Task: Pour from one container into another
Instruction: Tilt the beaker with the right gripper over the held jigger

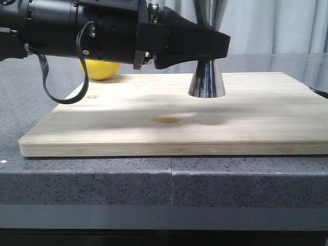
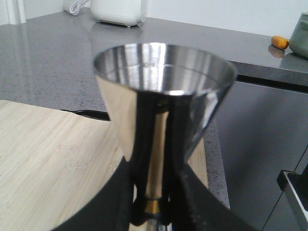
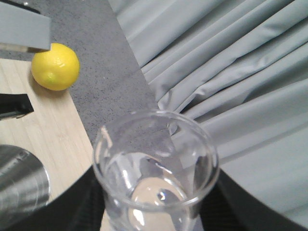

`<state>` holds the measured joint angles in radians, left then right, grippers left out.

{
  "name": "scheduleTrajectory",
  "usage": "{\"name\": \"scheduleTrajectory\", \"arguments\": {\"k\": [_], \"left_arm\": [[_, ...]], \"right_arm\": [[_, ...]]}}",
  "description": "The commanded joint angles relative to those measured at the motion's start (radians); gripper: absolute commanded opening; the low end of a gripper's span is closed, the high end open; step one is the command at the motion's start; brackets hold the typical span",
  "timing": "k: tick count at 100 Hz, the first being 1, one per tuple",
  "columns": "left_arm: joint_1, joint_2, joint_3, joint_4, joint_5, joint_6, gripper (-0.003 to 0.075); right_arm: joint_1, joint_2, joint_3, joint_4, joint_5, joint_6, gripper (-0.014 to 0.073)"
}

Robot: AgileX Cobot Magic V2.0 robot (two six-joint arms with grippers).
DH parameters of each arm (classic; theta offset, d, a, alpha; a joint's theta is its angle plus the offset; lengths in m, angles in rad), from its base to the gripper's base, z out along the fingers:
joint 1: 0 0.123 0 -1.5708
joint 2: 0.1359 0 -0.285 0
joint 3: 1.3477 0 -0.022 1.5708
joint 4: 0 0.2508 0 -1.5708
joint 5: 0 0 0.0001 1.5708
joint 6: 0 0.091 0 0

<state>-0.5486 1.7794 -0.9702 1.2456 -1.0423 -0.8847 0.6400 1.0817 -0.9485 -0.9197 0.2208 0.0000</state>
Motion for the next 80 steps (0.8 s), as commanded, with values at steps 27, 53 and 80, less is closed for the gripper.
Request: {"name": "scheduleTrajectory", "arguments": {"k": [27, 53, 80], "left_arm": [[-0.001, -0.054, -0.025, -0.063, -0.047, -0.009, -0.0021], [-0.001, -0.054, -0.025, -0.064, -0.021, -0.009, -0.0021], [-0.001, -0.054, -0.031, -0.072, -0.016, -0.009, -0.0021]], "right_arm": [[0.002, -0.025, -0.039, -0.07, -0.022, 0.0, 0.0219], [0.002, -0.025, -0.039, -0.073, -0.022, 0.0, 0.0219], [0.002, -0.025, -0.039, -0.075, -0.02, 0.0, 0.0219]]}}
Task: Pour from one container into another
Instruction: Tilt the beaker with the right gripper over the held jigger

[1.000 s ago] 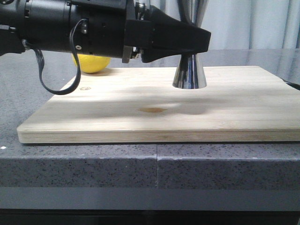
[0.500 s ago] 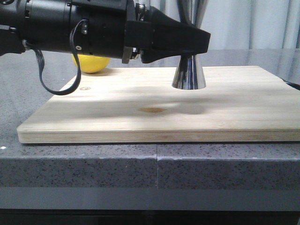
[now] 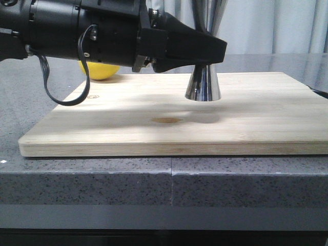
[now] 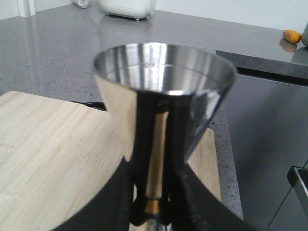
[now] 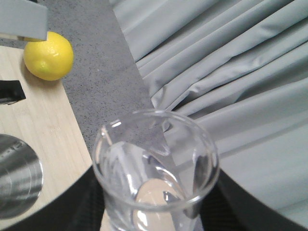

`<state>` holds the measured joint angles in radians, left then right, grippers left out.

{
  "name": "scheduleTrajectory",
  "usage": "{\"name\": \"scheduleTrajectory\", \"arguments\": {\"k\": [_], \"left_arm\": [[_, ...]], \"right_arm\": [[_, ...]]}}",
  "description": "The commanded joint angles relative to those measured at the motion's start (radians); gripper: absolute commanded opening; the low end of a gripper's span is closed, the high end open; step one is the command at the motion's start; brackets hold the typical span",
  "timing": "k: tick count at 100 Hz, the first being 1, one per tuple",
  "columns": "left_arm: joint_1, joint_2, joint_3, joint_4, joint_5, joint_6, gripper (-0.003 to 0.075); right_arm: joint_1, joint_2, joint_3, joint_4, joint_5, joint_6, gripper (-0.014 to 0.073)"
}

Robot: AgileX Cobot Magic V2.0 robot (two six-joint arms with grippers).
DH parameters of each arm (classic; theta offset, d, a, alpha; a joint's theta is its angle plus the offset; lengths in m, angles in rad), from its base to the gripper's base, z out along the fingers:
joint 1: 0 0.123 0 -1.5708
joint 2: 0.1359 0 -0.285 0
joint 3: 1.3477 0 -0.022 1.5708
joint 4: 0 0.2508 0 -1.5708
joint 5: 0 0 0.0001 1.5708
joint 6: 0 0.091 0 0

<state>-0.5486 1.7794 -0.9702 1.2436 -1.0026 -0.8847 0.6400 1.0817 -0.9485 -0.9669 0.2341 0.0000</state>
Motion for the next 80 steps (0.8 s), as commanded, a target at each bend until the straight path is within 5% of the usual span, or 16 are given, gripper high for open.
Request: {"name": "scheduleTrajectory", "arguments": {"k": [1, 80], "left_arm": [[-0.001, -0.054, -0.032, -0.07, -0.056, -0.009, -0.0021], [-0.001, -0.054, -0.053, -0.069, -0.066, -0.027, -0.0021]], "right_arm": [[0.002, -0.025, -0.039, -0.028, -0.033, 0.0, 0.0219], [0.042, -0.025, -0.039, -0.088, 0.038, 0.0, 0.0219]]}}
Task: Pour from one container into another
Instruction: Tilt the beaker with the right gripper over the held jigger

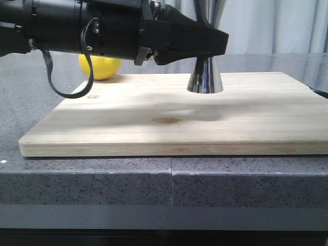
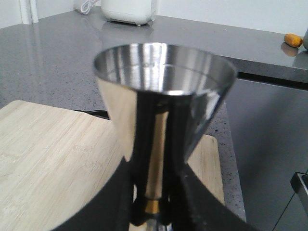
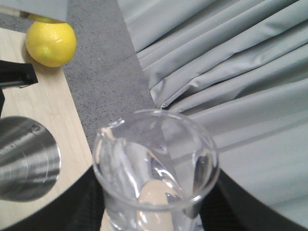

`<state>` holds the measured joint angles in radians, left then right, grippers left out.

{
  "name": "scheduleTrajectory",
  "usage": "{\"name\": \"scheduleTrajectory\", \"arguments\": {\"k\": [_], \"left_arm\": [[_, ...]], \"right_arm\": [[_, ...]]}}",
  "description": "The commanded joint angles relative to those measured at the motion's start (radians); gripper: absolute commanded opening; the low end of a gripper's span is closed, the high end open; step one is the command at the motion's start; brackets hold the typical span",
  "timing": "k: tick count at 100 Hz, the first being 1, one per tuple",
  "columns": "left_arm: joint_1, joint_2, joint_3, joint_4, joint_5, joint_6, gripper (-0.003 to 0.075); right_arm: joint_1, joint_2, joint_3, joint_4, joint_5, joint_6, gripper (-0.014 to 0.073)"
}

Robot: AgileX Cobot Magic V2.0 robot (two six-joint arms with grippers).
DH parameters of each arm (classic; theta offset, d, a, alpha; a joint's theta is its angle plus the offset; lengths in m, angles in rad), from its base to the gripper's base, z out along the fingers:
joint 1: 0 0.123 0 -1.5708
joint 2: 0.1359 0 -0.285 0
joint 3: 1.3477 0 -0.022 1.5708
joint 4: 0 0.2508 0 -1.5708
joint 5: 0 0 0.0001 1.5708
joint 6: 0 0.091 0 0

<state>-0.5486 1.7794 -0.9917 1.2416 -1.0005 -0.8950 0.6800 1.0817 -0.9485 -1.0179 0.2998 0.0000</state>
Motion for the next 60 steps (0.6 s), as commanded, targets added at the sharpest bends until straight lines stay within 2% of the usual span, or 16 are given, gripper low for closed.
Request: {"name": "scheduleTrajectory", "arguments": {"k": [1, 60], "left_arm": [[-0.001, -0.054, -0.031, -0.066, -0.068, -0.016, -0.0021], [-0.001, -0.054, -0.031, -0.056, -0.085, -0.017, -0.0021]], "right_arm": [[0.002, -0.025, -0.039, -0.037, -0.027, 0.0, 0.0219], [0.002, 0.005, -0.037, -0.084, -0.026, 0.0, 0.0219]]}}
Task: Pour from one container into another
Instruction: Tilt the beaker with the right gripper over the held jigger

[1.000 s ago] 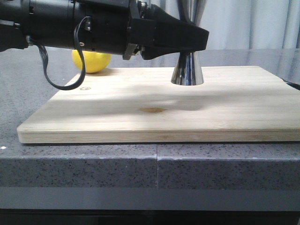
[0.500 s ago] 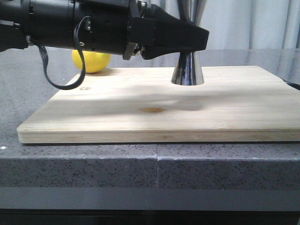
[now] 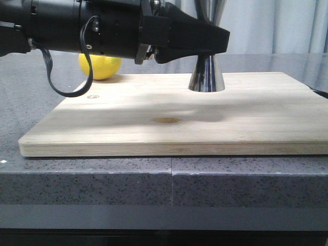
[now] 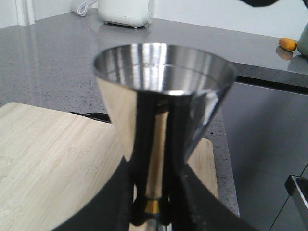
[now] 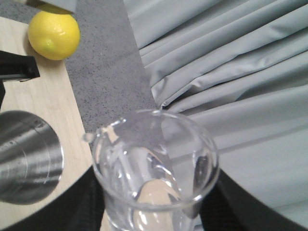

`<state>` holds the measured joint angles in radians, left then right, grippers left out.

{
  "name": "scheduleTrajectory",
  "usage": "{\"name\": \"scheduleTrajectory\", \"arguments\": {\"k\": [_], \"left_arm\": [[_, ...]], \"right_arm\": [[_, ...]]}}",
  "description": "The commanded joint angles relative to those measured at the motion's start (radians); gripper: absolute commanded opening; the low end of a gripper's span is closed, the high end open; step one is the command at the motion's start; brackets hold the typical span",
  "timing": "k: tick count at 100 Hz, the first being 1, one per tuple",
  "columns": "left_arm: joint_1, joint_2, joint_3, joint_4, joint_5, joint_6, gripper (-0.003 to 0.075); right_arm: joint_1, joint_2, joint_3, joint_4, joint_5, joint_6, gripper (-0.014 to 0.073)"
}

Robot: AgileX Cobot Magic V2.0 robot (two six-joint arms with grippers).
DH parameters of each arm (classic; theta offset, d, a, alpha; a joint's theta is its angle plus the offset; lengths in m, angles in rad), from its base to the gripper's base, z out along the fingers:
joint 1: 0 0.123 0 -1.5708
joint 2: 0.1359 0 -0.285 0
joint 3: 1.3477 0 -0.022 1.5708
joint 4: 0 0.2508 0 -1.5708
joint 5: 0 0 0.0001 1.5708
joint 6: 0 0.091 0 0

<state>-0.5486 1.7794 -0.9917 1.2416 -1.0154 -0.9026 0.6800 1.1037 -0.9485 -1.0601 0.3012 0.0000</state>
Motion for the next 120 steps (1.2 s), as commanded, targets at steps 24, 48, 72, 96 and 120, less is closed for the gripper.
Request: {"name": "scheduleTrajectory", "arguments": {"k": [24, 48, 72, 96, 120], "left_arm": [[-0.001, -0.054, -0.031, -0.056, -0.07, -0.01, -0.0021], [-0.001, -0.054, -0.031, -0.056, -0.07, -0.01, -0.0021], [-0.001, -0.054, -0.031, -0.056, -0.07, -0.01, -0.0021], [-0.001, -0.054, -0.031, -0.056, -0.07, -0.01, -0.0021], [-0.001, -0.054, -0.031, -0.056, -0.07, -0.01, -0.0021]], "right_arm": [[0.002, -0.018, -0.037, -0.065, -0.027, 0.0, 0.0219], [0.002, -0.018, -0.037, -0.09, -0.025, 0.0, 0.0219], [0.002, -0.018, -0.037, -0.101, -0.025, 0.0, 0.0219], [0.002, -0.018, -0.037, -0.124, -0.025, 0.0, 0.0219], [0.002, -0.018, -0.037, -0.146, -0.025, 0.0, 0.0219]]}}
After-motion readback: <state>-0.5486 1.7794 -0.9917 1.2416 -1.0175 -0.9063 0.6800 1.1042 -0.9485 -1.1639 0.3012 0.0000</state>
